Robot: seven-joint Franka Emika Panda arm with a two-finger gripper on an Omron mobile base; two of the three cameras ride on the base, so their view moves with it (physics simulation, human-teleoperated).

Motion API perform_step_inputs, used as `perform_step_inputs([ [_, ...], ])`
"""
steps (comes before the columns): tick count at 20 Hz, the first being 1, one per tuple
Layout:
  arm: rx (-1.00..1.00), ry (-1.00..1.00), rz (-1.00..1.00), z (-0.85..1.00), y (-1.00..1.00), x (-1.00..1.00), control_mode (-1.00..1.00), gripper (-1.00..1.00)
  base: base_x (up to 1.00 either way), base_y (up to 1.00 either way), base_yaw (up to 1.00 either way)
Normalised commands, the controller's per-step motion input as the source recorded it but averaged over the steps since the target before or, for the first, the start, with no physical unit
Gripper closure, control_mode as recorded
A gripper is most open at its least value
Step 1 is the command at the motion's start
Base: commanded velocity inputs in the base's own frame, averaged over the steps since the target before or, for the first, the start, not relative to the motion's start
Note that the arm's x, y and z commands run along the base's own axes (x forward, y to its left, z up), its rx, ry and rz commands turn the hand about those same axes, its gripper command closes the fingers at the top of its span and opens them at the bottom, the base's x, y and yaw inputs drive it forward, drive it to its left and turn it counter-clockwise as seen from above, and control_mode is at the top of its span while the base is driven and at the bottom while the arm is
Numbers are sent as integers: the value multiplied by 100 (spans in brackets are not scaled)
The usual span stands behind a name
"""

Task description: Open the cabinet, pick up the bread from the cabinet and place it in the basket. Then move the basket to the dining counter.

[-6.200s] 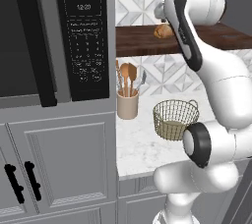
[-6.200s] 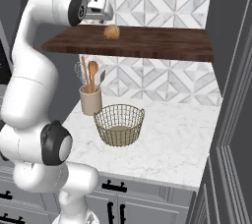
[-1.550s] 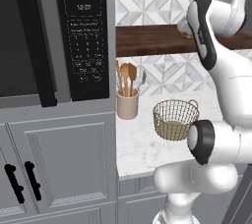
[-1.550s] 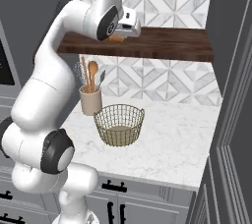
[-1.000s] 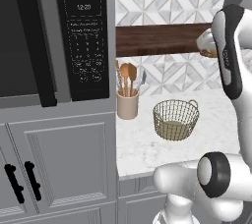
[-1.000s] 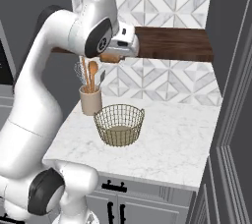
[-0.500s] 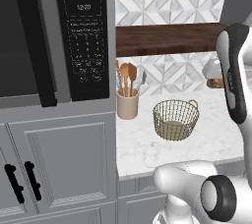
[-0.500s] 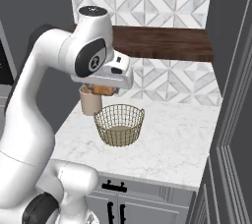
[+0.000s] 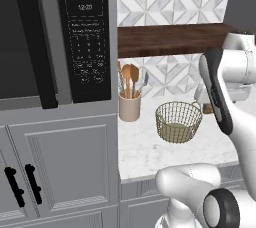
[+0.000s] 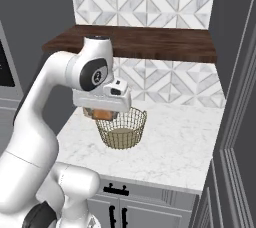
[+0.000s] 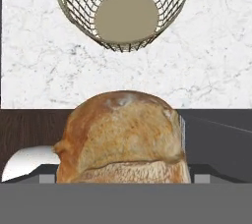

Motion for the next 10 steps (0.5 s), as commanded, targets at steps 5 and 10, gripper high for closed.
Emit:
perform_step_inputs([
  [5,0,22,0,-46,0,4,-100,100,0,0,0],
  [10,0,17,0,-26,0,13,-100,100,0,0,0],
])
